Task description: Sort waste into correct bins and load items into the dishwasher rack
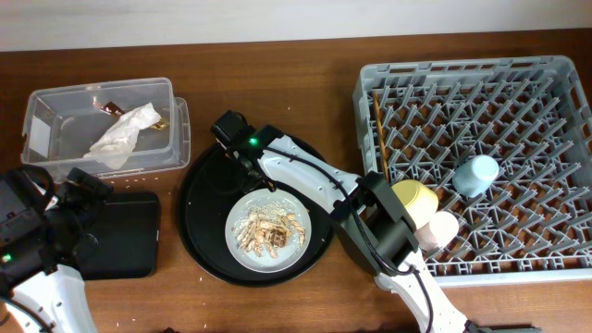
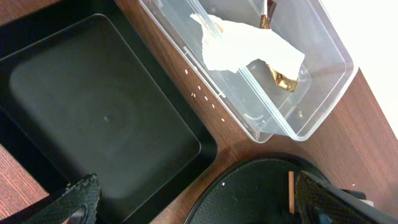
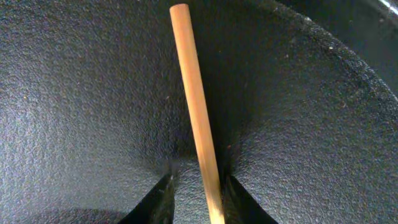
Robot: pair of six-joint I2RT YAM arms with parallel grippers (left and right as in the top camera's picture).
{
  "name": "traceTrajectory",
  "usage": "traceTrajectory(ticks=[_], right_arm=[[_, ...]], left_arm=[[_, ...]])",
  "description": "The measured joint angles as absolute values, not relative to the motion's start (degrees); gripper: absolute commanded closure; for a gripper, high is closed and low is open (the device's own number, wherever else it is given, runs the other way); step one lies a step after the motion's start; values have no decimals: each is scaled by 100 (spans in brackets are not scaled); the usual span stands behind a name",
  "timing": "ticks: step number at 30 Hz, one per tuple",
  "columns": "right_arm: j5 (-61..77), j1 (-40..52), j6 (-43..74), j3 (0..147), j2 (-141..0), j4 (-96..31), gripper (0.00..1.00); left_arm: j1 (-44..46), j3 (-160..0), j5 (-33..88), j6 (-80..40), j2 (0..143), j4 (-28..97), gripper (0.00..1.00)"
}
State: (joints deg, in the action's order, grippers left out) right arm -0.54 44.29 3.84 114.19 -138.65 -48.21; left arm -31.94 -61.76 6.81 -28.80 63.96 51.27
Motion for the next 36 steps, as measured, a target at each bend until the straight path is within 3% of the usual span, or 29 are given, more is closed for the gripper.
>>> traceTrajectory(ticks=[1,2,3,9,14,17,20,22,25,29,32,35,36], right_arm=[[-40,4429,379,11419,-13865,-4821,75],[-40,4429,377,11419,-13865,-4821,89],[-54,4429,340,11419,-13865,-4823,96],[-43,4272,314,12302,-13861,-5660,96],[-281,2375,301,14982,-13281,-8541,96],[-301,1269,318,14932,-13270,-9384,96],[-128,886,440,14560,-13270,-9306,96],[270,823,458,13887,-13284,-8814,72],[423,838,508,12444,-13286,-7852,63],[519,840,626,12411,-13045,-8217,63],[744,1074,735,12479,-11677,-8283,60],[808,2434,775,12674,-10324,-8541,55],[808,2873,781,12652,-10348,-8541,43]], left_arm=[[-3194,-6176,679,-2880,6396,5127,1],[-3194,-6176,681,-2880,6396,5127,1],[-3194,-6176,679,-2880,6396,5127,1],[-3194,-6176,681,-2880,6396,5124,1],[-3194,-6176,681,-2880,6396,5124,1],[-3194,-6176,679,-2880,6396,5127,1],[-3194,-6176,679,-2880,6396,5127,1],[-3194,-6176,681,-2880,6396,5129,1],[-3194,-6176,681,-2880,6396,5131,1],[-3194,-6176,681,-2880,6396,5124,1],[-3194,-6176,679,-2880,6396,5122,1],[-3194,-6176,681,-2880,6396,5124,1],[-3194,-6176,681,-2880,6396,5127,1]])
